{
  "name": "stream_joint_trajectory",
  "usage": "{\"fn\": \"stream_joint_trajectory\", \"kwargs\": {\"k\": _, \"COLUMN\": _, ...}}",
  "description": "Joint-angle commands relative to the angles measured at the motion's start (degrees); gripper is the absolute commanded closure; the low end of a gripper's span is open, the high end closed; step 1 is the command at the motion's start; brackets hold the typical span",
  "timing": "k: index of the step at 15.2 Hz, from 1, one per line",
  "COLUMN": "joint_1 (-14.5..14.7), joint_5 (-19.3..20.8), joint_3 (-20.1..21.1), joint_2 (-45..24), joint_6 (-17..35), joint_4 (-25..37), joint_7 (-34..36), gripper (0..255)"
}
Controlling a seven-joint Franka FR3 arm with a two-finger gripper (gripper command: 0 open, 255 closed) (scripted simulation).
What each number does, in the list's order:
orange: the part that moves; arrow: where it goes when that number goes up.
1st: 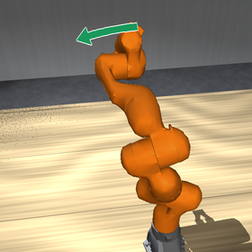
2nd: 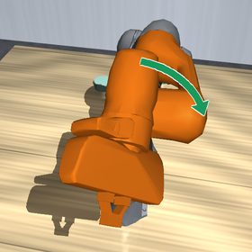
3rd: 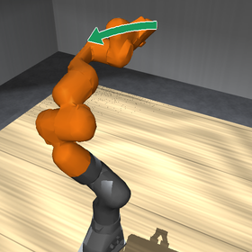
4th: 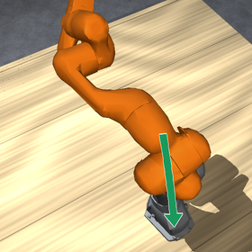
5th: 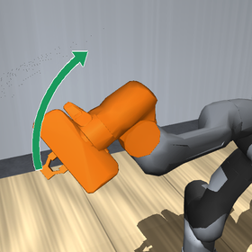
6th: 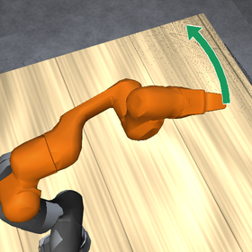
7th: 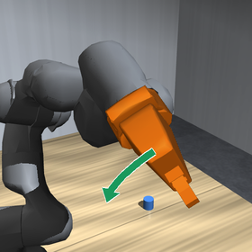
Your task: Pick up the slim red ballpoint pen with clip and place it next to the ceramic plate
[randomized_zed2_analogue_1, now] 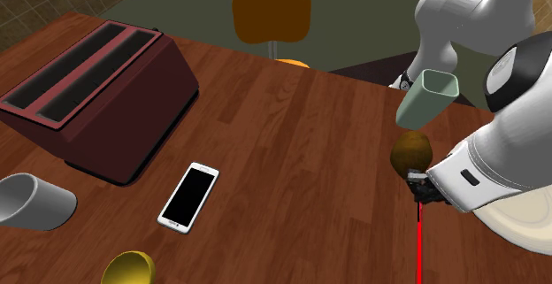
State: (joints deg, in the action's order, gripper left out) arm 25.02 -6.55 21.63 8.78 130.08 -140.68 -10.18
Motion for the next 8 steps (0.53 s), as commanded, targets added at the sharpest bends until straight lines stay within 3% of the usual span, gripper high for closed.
{"fn": "stream_joint_trajectory", "kwargs": {"k": 1, "joint_1": 0.0, "joint_5": 0.0, "joint_3": 0.0, "joint_2": 0.0, "joint_6": 0.0, "joint_4": 0.0, "joint_7": 0.0, "gripper": 255}}
{"fn": "stream_joint_trajectory", "kwargs": {"k": 2, "joint_1": 0.0, "joint_5": 0.0, "joint_3": 0.0, "joint_2": 0.0, "joint_6": 0.0, "joint_4": 0.0, "joint_7": 0.0, "gripper": 0}}
{"fn": "stream_joint_trajectory", "kwargs": {"k": 7, "joint_1": 0.0, "joint_5": 0.0, "joint_3": 0.0, "joint_2": 0.0, "joint_6": 0.0, "joint_4": 0.0, "joint_7": 0.0, "gripper": 0}}
{"fn": "stream_joint_trajectory", "kwargs": {"k": 8, "joint_1": 0.02, "joint_5": -0.31, "joint_3": -0.21, "joint_2": 1.22, "joint_6": -2.12, "joint_4": 0.95, "joint_7": -0.28, "gripper": 0}}
